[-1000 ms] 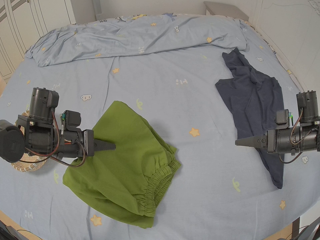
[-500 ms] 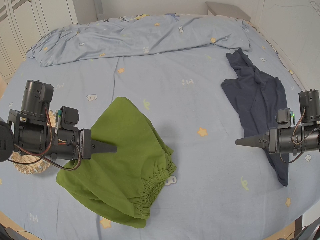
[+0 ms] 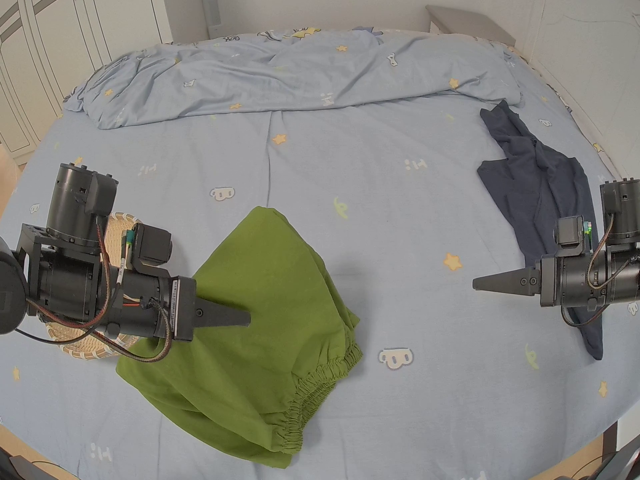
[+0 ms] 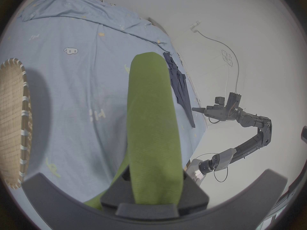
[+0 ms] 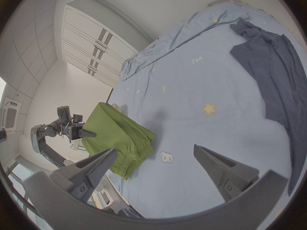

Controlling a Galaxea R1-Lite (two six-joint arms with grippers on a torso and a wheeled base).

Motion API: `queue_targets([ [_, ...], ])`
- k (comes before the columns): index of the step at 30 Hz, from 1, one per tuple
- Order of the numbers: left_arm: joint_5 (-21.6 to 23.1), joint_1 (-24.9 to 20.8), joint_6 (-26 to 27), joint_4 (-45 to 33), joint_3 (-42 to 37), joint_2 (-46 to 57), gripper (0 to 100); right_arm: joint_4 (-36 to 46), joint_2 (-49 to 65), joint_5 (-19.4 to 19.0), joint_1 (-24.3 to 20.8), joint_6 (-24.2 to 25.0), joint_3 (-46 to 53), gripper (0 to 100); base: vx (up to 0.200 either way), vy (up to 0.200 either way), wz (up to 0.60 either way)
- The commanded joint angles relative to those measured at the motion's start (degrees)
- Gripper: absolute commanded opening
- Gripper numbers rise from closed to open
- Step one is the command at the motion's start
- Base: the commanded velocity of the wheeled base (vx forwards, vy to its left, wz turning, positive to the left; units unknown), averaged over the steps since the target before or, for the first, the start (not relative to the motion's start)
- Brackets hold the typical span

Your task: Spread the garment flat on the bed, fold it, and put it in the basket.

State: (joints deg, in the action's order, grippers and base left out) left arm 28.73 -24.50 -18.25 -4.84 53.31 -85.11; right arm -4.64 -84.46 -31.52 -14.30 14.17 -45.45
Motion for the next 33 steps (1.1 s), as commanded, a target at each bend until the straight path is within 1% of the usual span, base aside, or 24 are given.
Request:
queue_targets([
  [1, 0.0, -0.4, 0.1, 0.0, -0.1, 0.3, 0, 0.0, 0.0, 0.0, 0.0, 0.0, 0.0, 100, 0.0, 0.2, 0.0],
  [4, 0.0, -1.5, 0.0, -0.1, -0.3, 0.3, 0, 0.0, 0.0, 0.0, 0.0, 0.0, 0.0, 100, 0.0, 0.2, 0.0],
  [9, -0.6, -2.3, 0.1, 0.2, -1.2, 2.1, 0, 0.0, 0.0, 0.0, 0.0, 0.0, 0.1, 100, 0.0, 0.0, 0.0],
  [15, -0.6, -2.2, 0.2, 0.1, -1.3, 8.4, 0, -0.1, 0.0, 0.0, 0.0, 0.0, 0.3, 100, 0.0, 0.0, 0.0],
  [17, -0.6, -2.1, 1.6, 0.2, -1.5, 11.0, 0, -0.1, 0.0, 0.0, -0.2, 0.0, 0.3, 100, 0.0, 0.0, 0.0],
  [20, -0.6, -1.6, 6.0, 0.4, -1.5, 13.2, 0, 0.0, 0.1, 0.0, -0.8, 0.0, 0.4, 100, 0.0, 0.0, 0.0],
  [21, -0.6, -1.6, 6.2, 0.5, -1.5, 13.3, 0, 0.0, 0.1, 0.1, -0.8, 0.0, 0.4, 100, 0.0, 0.0, 0.0],
  [22, -0.6, 0.0, 7.8, 0.6, -0.8, 14.5, 0, -0.1, 0.2, 0.1, -0.8, 0.0, 0.4, 100, 0.0, 0.0, 0.0],
  [23, -0.6, 1.1, 8.1, 0.6, -0.5, 15.1, 0, 0.0, 0.3, 0.1, -0.8, 0.0, 0.4, 100, 0.0, 0.0, 0.0],
  [24, -0.4, 2.9, 8.1, 0.7, 0.2, 15.9, 0, -0.1, 0.3, 0.1, -0.8, 0.0, 0.4, 100, 0.0, 0.0, 0.0],
  [27, -0.3, 6.2, 8.1, 0.7, 1.5, 16.9, 0, -0.1, 0.5, 0.1, -0.8, 0.0, 0.4, 100, 0.0, 0.0, 0.0],
  [31, 0.3, 14.8, 7.8, 1.4, 4.3, 17.9, 0, -0.1, 0.6, 0.1, -0.8, 0.0, 0.4, 100, 0.0, 0.0, 0.0],
  [32, 0.3, 14.8, 7.8, 1.4, 4.3, 17.9, 0, -0.1, 0.6, 0.1, -0.8, 0.0, 0.4, 100, 0.0, 0.0, 0.0],
  [33, 0.6, 17.2, 7.6, 2.2, 5.0, 17.9, 0, -0.1, 0.6, 0.1, -1.0, 0.0, 0.4, 100, 0.0, 0.0, 0.0],
])
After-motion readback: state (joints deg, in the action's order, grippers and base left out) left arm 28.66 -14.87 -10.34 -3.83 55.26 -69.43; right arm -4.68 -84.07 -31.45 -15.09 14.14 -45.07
